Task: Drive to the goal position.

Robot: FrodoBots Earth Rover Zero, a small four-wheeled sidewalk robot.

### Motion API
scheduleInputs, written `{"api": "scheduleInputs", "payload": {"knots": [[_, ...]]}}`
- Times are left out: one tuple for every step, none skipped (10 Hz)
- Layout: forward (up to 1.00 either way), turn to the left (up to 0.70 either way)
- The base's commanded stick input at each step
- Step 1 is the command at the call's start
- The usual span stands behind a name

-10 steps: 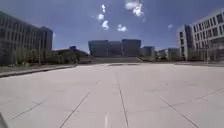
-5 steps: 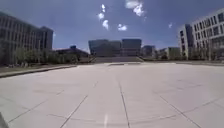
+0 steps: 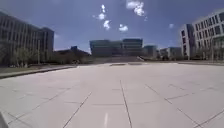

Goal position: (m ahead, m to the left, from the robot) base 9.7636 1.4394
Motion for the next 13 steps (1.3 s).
{"api": "scheduleInputs", "payload": {"knots": [[0.50,0.00],[0.50,0.00],[0.50,0.00],[0.50,0.00],[0.50,0.00],[0.50,0.00],[0.50,0.00],[0.50,0.00],[0.50,0.00],[0.50,0.00],[0.50,0.00],[0.50,0.00],[0.50,0.00]]}}
